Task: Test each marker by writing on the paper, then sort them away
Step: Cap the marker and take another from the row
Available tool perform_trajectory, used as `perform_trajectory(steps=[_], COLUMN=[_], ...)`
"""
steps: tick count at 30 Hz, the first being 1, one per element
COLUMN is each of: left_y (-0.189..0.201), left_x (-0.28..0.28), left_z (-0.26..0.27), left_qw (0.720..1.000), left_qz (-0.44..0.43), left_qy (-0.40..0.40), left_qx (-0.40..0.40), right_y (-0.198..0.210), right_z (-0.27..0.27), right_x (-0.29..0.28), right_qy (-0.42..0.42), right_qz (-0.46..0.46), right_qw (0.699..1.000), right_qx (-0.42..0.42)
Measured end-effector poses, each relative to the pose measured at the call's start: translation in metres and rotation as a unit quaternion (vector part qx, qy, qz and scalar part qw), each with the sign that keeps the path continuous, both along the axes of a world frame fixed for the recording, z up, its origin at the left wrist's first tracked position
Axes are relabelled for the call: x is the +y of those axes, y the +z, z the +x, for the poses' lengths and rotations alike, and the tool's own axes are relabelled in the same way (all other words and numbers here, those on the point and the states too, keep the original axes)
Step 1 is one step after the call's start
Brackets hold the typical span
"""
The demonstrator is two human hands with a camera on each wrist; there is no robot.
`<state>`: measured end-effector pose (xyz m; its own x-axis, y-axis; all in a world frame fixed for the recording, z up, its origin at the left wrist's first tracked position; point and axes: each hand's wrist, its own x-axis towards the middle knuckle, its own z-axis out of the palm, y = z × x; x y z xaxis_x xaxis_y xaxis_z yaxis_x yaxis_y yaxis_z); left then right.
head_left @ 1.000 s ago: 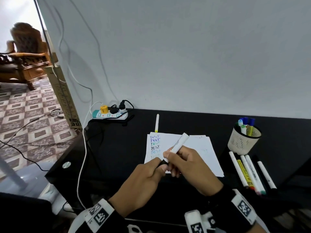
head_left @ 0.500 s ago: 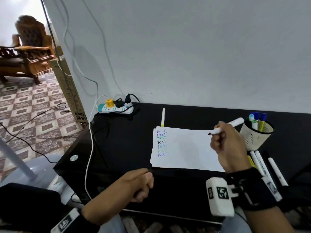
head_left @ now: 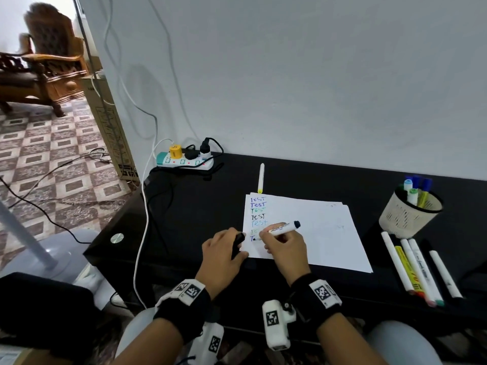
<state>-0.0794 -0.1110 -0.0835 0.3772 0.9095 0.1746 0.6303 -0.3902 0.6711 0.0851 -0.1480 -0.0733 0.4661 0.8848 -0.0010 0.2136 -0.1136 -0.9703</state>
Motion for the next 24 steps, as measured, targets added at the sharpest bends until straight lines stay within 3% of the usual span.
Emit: perform_trajectory(steps=[24], left_y=[-0.018], left_x=[0.008], left_z=[-0.001], left_qw=[0.999], left_qz=[0.049], left_qy=[-0.004], left_qx=[-0.006], right_y=[-0.012], right_z=[0.002], right_x=[0.006], right_qy=[-0.012], right_qz=[-0.007], right_qw=[0.998], right_qx=[-0.057])
